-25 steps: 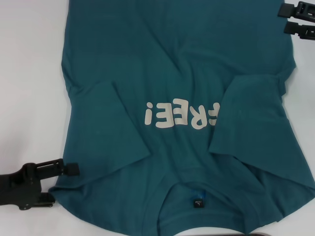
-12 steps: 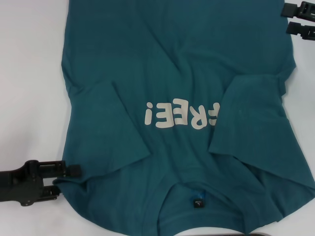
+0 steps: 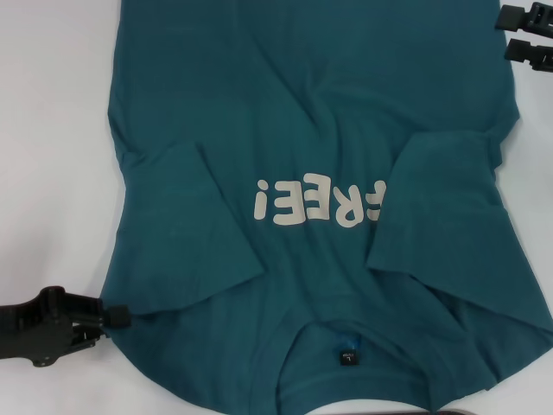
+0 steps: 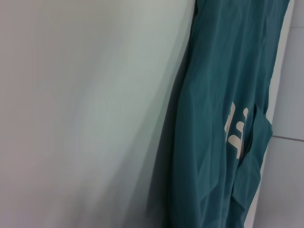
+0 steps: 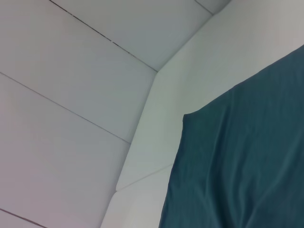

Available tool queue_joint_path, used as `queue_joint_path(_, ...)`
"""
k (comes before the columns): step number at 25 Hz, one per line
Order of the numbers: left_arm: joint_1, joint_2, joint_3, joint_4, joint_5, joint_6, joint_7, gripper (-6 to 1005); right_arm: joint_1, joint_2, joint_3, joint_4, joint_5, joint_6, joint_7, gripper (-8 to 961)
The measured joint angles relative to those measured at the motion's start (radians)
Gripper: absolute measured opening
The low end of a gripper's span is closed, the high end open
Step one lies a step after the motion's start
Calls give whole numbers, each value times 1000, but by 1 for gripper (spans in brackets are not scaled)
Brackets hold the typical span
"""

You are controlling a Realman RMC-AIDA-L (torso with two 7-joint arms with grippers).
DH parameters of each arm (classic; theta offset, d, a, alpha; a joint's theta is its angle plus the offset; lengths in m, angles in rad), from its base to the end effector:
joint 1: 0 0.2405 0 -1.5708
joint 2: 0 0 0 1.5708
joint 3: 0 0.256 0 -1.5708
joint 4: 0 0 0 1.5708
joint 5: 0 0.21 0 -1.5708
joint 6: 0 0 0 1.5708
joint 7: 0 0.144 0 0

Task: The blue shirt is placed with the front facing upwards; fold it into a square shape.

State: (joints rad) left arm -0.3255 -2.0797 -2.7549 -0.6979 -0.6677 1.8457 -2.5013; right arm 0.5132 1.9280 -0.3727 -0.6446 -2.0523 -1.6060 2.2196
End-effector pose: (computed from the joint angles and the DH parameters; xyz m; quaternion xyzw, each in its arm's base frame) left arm -0.3458 0.2111 0.0110 0.5894 0.7894 0.1618 0.0577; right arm 0.3102 0.3404 0.0972 -0.7202 0.5888 0.3429 0.1304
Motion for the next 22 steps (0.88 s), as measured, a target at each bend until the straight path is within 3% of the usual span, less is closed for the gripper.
queue_joint_path(7, 0, -3, -1, -5, -3, 4, 50, 57, -15, -8, -7, 10, -1, -15, -1, 936)
queue_joint_path(12, -9, -3, -11, -2, -12, 14, 108, 36, -25, -35, -33, 3, -10, -94, -10, 936)
queue_joint_path(18, -19, 9, -13, -6, -33, 22, 125, 38, -59, -122, -55, -3, -131, -233, 39, 936)
queue_joint_path(22, -32, 17, -15, -6, -37, 15, 131, 39, -63, -141, -48, -33, -308, -286, 51, 936)
